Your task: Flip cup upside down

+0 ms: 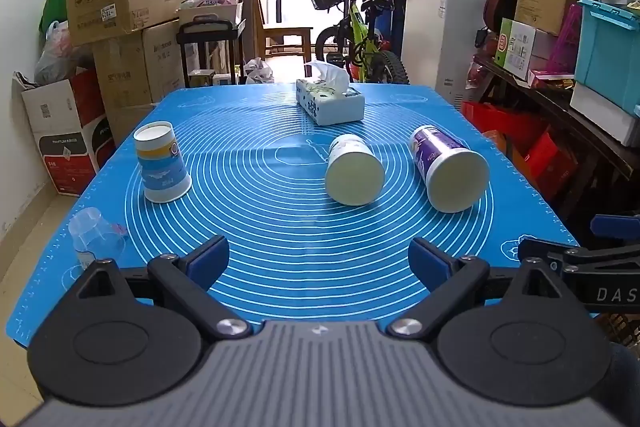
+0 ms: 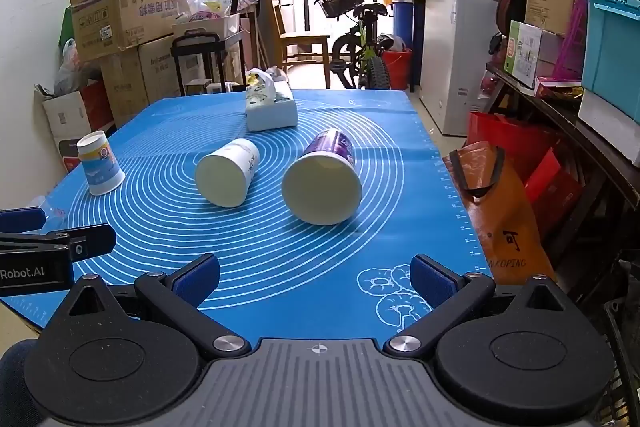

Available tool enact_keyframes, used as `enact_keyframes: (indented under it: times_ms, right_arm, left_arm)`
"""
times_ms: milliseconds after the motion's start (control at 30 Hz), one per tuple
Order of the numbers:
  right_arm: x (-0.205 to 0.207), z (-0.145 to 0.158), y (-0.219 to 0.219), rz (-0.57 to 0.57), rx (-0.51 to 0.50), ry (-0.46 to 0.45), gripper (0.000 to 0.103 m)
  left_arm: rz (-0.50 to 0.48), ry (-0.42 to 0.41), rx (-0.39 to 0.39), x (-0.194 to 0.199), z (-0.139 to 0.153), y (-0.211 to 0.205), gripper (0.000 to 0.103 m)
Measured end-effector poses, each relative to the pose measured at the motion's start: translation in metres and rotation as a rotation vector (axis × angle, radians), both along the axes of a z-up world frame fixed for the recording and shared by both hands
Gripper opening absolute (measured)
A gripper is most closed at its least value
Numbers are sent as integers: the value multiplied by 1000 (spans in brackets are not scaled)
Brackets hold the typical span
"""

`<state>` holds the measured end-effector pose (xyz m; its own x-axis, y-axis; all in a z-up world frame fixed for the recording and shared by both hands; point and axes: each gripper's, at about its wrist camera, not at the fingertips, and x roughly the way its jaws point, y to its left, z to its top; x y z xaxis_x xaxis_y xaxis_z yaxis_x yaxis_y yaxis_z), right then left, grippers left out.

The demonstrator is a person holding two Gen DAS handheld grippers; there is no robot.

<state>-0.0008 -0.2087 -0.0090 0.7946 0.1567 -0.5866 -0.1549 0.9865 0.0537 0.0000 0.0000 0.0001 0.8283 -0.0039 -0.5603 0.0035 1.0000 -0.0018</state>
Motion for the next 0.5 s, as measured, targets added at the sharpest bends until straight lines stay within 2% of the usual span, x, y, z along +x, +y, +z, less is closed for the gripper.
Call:
enact_keyframes:
  times_ms: [500]
  right_arm:
    - [-1,2,-2,5,5,-2,101]
  left_arm:
    - [-3,12,8,2,-6,-2,96]
